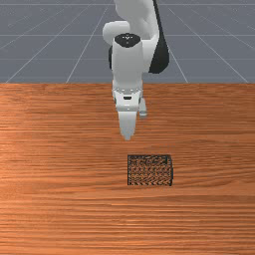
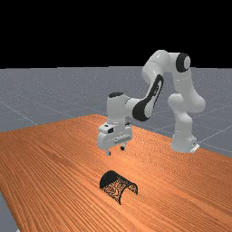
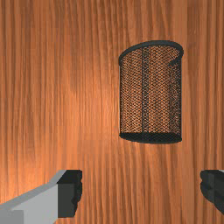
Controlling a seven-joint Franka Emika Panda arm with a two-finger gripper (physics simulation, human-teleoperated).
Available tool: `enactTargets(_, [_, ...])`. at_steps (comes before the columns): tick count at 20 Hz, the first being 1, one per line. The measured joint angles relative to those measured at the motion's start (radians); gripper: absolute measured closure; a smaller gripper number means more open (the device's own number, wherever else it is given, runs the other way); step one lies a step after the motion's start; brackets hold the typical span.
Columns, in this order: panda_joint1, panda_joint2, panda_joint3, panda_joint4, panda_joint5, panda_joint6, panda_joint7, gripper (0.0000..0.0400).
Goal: Rotate the holder till the hole upward
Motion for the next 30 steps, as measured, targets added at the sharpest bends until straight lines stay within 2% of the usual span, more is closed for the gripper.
enactTargets(1, [0.0, 0.0, 0.0, 0.0, 0.0, 0.0, 0.0, 0.0157])
enactTargets(2, [0.0, 0.0, 0.0, 0.0, 0.0, 0.0, 0.0, 0.0252])
enactTargets(3, [0.0, 0.0, 0.0, 0.0, 0.0, 0.0, 0.0, 0.031])
enactTargets(5, [0.0, 0.0, 0.0, 0.0, 0.0, 0.0, 0.0, 0.0367])
enactTargets(6, [0.009, 0.012, 0.028, 0.016, 0.043, 0.004, 0.045, 0.0223])
enactTargets(7, [0.022, 0.022, 0.07, 0.028, 0.099, -0.003, 0.039, 0.0135])
enactTargets(8, [0.049, 0.029, 0.086, 0.037, 0.105, -0.003, 0.065, 0.0082])
enactTargets(10, [0.086, -0.007, 0.073, 0.05, 0.067, -0.062, 0.104, 0.003])
enactTargets(11, [0.089, -0.028, 0.071, 0.059, 0.066, -0.092, 0.107, 0.0018])
enactTargets(12, [0.118, -0.03, 0.051, 0.076, 0.014, -0.1, 0.199, 0.0011])
enactTargets(16, [0.169, -0.008, 0.062, 0.111, 0.005, -0.109, 0.299, 0.0001])
enactTargets(21, [0.269, 0.06, 0.076, 0.218, -0.013, -0.142, 0.499, 0.0])
enactTargets(22, [0.269, 0.092, 0.1, 0.277, -0.009, -0.209, 0.424, 0.0])
enactTargets(24, [0.29, 0.118, 0.108, 0.321, -0.008, -0.24, 0.444, 0.0])
enactTargets(30, [0.292, 0.15, 0.112, 0.317, -0.005, -0.22, 0.437, 0.0])
